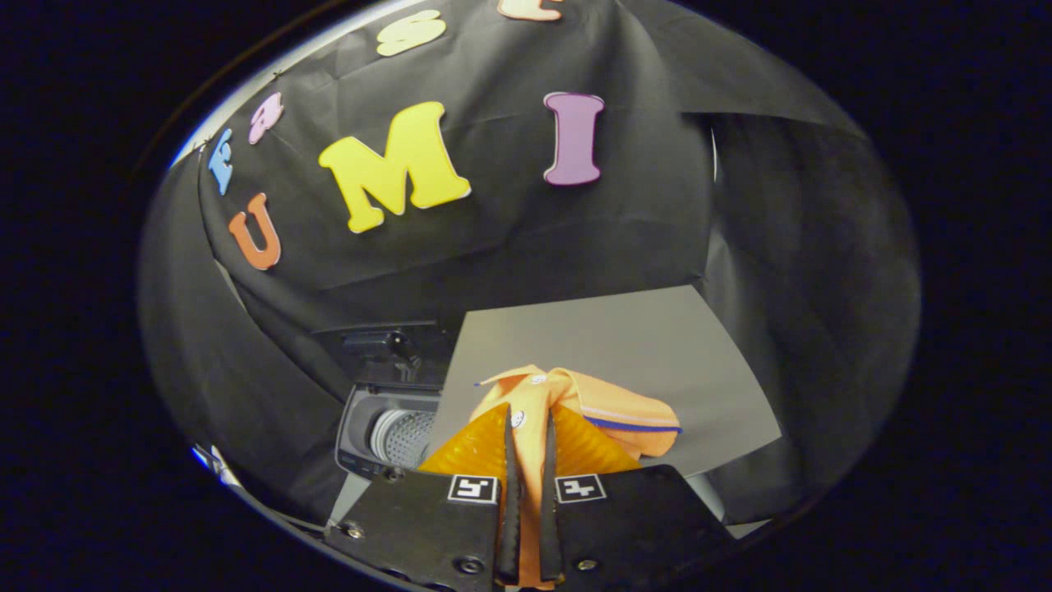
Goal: Put the clothes into the washing machine and then close the washing machine lid.
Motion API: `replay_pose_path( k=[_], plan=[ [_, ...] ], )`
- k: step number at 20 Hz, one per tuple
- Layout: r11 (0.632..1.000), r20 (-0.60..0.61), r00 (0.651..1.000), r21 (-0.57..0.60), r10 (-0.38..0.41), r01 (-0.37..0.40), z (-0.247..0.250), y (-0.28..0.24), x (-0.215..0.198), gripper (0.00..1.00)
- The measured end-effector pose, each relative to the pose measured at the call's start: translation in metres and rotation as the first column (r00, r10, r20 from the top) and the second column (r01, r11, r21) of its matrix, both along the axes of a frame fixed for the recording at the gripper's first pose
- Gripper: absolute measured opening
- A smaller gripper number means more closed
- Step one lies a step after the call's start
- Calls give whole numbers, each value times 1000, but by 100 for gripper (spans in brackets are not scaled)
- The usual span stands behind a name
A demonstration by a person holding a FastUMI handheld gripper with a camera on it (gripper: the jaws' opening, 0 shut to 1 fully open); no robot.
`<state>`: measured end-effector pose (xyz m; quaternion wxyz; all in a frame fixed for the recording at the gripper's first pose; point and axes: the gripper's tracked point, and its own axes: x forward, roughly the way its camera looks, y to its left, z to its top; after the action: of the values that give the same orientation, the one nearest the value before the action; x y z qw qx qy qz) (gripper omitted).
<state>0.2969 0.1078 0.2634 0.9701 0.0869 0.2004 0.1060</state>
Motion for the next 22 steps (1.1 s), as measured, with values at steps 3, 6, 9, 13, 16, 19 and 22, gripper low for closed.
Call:
replay_pose_path(
  k=[3, 6, 9, 13, 16, 19, 22],
  plan=[
    [999, 44, 998, 9, 41, -42, 22, 34, -26, 12],
    [994, 81, 991, 8, 104, -105, 43, 76, -44, 13],
    [985, 105, 979, 8, 173, -175, 60, 121, -54, 12],
    [965, 90, 963, 34, 255, -259, 63, 182, -47, 12],
    [947, 58, 947, 42, 317, -320, 50, 227, -31, 13],
    [929, -6, 930, 46, 367, -366, 28, 271, -9, 12],
    [918, -64, 915, 41, 398, -396, 5, 307, 16, 13]
  ],
)
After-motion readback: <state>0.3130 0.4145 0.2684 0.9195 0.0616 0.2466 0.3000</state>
